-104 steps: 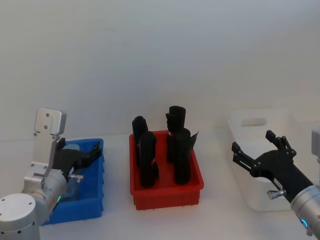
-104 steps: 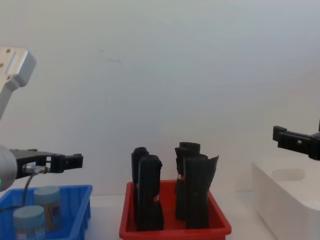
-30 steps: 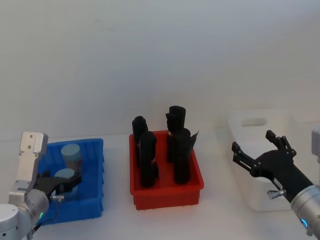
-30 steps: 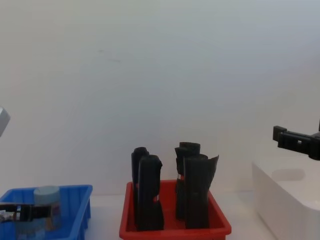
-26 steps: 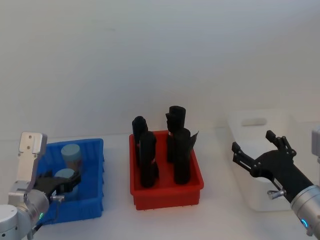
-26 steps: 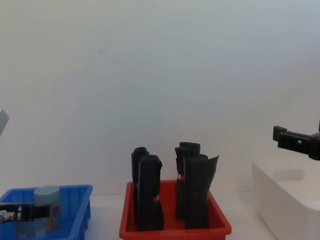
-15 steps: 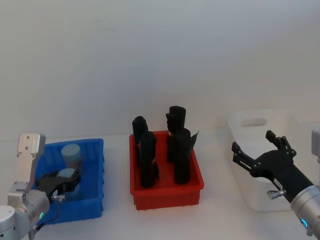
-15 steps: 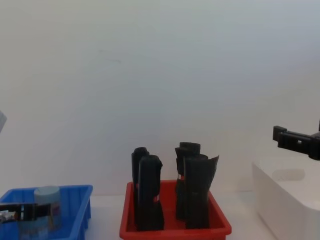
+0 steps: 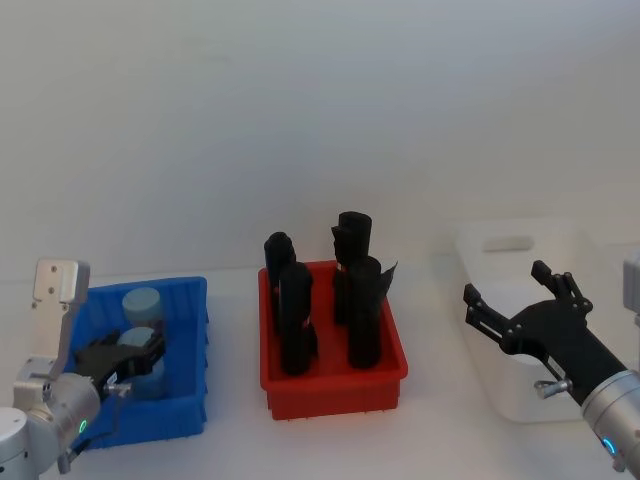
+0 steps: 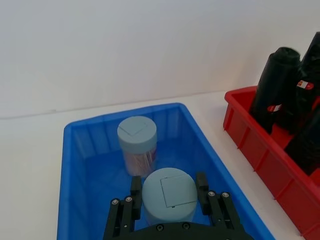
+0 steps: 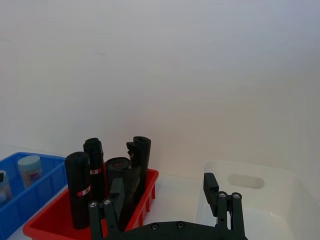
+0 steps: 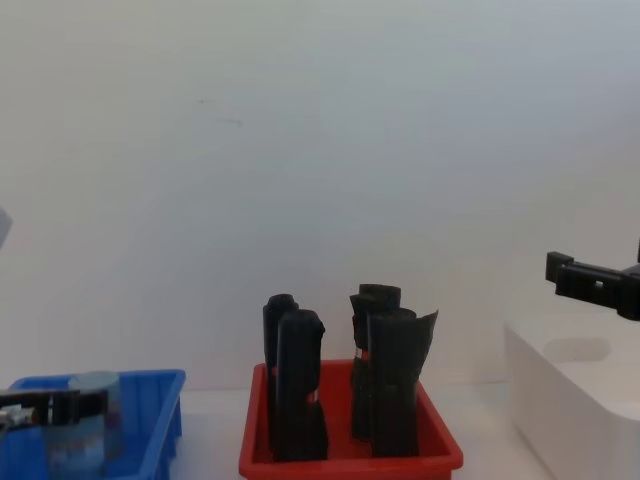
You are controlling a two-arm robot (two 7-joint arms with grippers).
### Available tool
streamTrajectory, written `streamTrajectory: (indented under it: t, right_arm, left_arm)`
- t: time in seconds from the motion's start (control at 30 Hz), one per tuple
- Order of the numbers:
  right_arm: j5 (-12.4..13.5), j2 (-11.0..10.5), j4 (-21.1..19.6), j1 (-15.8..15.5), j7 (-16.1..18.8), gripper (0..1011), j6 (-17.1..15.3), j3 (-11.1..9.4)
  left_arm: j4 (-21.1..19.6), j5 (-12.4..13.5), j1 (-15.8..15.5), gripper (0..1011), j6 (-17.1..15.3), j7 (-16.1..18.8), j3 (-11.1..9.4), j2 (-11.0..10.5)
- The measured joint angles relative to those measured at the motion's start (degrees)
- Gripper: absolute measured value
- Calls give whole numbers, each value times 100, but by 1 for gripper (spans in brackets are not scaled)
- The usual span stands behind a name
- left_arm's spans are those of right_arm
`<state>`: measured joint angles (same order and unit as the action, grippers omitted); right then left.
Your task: Pick the cotton swabs from the blue box and place them into the white box.
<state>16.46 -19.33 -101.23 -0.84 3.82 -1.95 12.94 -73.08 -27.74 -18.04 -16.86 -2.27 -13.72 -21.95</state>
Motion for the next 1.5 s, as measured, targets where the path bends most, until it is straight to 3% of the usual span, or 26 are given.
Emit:
streamTrajectory:
  t: [0.6,1.13,1.5]
  right_arm:
    - [0,0,0,0,0,1002,0,0]
    - [0,0,0,0,0,1002,0,0]
    - [0,0,0,0,0,1002,0,0]
  left_arm:
    - [-969,455,81,646,165,-124,51,-133]
    - [-1794,743,-115,646,-388,-718,62,-204]
    - [-1948,721,-373,646,-773,-1226,49,-149]
